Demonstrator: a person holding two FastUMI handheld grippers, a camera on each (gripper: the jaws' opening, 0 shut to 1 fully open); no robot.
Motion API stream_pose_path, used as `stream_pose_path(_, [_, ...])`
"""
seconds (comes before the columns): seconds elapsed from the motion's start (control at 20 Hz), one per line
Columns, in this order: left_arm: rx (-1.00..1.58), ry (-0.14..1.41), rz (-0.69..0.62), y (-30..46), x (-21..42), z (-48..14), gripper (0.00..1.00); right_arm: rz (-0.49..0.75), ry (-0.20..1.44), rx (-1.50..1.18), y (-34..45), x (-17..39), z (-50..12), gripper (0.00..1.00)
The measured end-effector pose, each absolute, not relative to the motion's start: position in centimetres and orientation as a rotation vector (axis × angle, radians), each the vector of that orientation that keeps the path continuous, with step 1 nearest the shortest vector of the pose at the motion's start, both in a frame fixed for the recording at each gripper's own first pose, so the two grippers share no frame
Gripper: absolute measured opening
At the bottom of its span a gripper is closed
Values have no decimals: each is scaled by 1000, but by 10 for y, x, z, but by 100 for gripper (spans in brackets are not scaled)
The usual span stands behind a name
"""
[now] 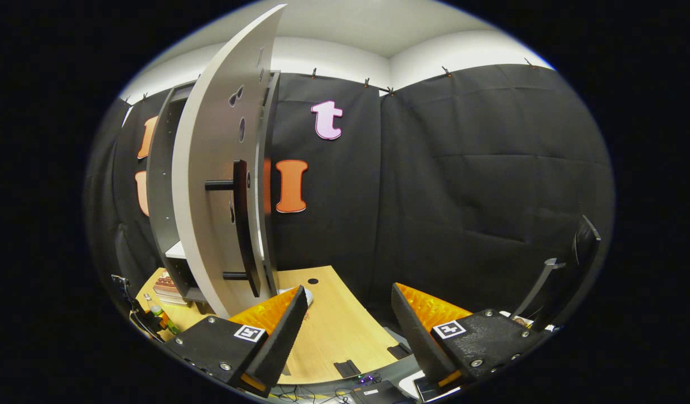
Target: Open the cabinet door with the right hand, grasp the bottle in the cabinet with the left hand and place it on the coaster, then close the cabinet door with the right hand.
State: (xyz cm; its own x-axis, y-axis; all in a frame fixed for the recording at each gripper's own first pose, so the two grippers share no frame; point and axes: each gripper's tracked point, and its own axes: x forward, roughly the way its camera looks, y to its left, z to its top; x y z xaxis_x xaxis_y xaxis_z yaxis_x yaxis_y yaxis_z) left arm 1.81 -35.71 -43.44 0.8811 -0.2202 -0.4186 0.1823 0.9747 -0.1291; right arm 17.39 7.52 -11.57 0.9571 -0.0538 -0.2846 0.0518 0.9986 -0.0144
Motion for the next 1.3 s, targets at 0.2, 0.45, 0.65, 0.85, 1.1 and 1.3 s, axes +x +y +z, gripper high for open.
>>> stream_pose_path(0.2, [-80, 452, -207, -358, 9, -432, 83, -40, 294, 6, 81, 174, -117, 93])
stream_pose_path(0.45, [-83, 466, -212, -359, -3, -434, 85, -5, 293, 6, 87, 176, -117, 93])
stream_pose_path(0.65, [-55, 467, -213, -358, -6, -433, 88, 22, 289, 14, 93, 178, -115, 99])
stream_pose_path(0.85, [-20, 456, -219, -357, -10, -426, 98, 50, 291, 17, 99, 177, -115, 99])
stream_pose_path(1.1, [-13, 432, -224, -355, -22, -408, 98, 86, 278, 17, 106, 181, -113, 93])
stream_pose_path(1.3, [-27, 423, -222, -345, -41, -388, 98, 89, 283, 17, 105, 180, -114, 93])
